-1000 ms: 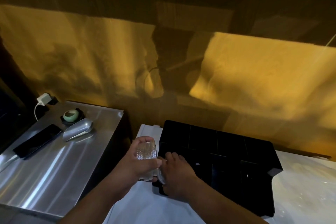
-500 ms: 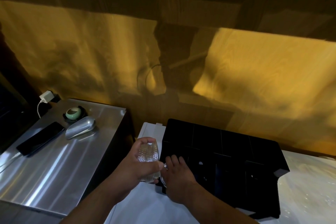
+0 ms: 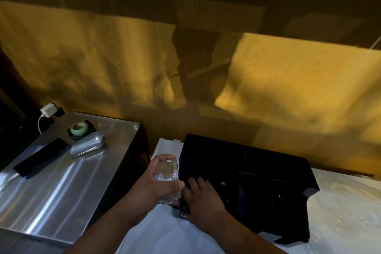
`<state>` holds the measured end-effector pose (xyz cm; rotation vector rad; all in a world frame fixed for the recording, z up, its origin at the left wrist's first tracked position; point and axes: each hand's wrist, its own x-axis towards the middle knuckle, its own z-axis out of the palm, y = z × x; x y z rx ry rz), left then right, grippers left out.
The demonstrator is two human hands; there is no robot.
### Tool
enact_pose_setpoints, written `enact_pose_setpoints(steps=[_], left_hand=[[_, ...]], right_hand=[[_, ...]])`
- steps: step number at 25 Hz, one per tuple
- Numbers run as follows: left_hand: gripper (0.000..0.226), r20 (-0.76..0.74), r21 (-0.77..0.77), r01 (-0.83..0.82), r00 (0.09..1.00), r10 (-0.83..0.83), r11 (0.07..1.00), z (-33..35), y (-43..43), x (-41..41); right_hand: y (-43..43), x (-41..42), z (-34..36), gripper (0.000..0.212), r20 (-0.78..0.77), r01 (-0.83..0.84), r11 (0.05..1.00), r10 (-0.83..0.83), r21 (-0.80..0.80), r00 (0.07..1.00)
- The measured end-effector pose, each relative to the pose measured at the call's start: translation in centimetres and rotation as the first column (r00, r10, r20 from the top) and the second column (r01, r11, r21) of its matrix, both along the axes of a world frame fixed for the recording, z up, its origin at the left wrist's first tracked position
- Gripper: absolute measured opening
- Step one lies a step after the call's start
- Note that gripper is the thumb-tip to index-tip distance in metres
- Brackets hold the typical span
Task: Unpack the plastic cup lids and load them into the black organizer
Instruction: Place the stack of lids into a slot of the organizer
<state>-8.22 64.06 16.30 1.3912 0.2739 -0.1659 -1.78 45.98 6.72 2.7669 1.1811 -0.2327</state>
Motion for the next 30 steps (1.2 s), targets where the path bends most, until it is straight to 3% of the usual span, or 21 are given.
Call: enact_pose_setpoints(steps=[3, 5, 7, 8, 10, 11, 13, 15, 17, 22, 25, 30], left_hand=[[0.075, 0.003, -0.003, -0.001, 1.000, 0.001, 1.000, 0.1, -0.3, -0.1], [0.075, 0.015, -0.015, -0.003, 1.000, 0.003, 1.000, 0.3, -0.5, -0.1], [0.076, 0.033, -0.027, 0.001, 0.999, 0.000, 1.000, 0.6, -0.8, -0.1], [0.075, 0.038, -0.025, 0.005, 0.999, -0.004, 1.000, 0.8, -1.1, -0.1], [0.074, 0.038, -0.030, 0.016, 0.999, -0.014, 0.999, 1.1, -1.8, -0.1], [0.073, 0.044, -0.037, 0.027, 0.999, -0.025, 0.999, 1.2, -2.1, -0.1], [0.070, 0.065, -0.031, 0.048, 0.997, -0.046, 0.998, 1.5, -2.9, -0.1], [0.070, 0.077, -0.013, 0.052, 0.996, -0.051, 0.999, 1.8, -3.5, -0.1], [0.069, 0.090, 0.020, 0.076, 0.993, -0.077, 0.997, 2.1, -4.0, -0.1], [0.076, 0.120, 0.064, 0.124, 0.984, -0.131, 0.990, 2.5, -5.4, -0.6], [0.079, 0.117, 0.079, 0.138, 0.982, -0.147, 0.987, 2.7, -5.8, -1.0], [0.078, 0.135, 0.096, 0.106, 0.984, -0.118, 0.990, 3.0, -6.4, -1.3]], right_hand=[[-1.0, -0.5, 0.6, 0.057, 0.013, -0.034, 0.990, 0.032, 0.139, 0.999], [-1.7, -0.9, 1.4, 0.039, -0.050, 0.012, 0.924, 0.008, 0.383, 0.999], [-2.0, -1.1, 3.1, 0.026, -0.244, 0.247, 0.726, -0.113, 0.641, 0.963], [-2.1, -1.1, 4.5, 0.023, -0.420, 0.428, 0.572, -0.155, 0.700, 0.894], [-2.0, -1.0, 7.9, 0.020, -0.729, 0.708, 0.298, -0.052, 0.641, 0.682], [-2.0, -1.0, 9.5, 0.017, -0.811, 0.782, 0.242, 0.038, 0.575, 0.584], [-2.4, -1.2, 12.0, 0.030, -0.884, 0.852, 0.244, 0.200, 0.463, 0.423], [-3.0, -1.5, 13.4, 0.055, -0.900, 0.855, 0.299, 0.246, 0.423, 0.359], [-3.6, -1.8, 13.8, 0.065, -0.904, 0.848, 0.328, 0.250, 0.416, 0.346], [-4.8, -2.5, 13.4, 0.048, -0.897, 0.880, 0.243, 0.287, 0.408, 0.337], [-5.6, -2.9, 13.6, 0.054, -0.891, 0.901, 0.200, 0.334, 0.385, 0.307], [-6.1, -3.2, 13.3, 0.054, -0.886, 0.906, 0.204, 0.370, 0.371, 0.279]])
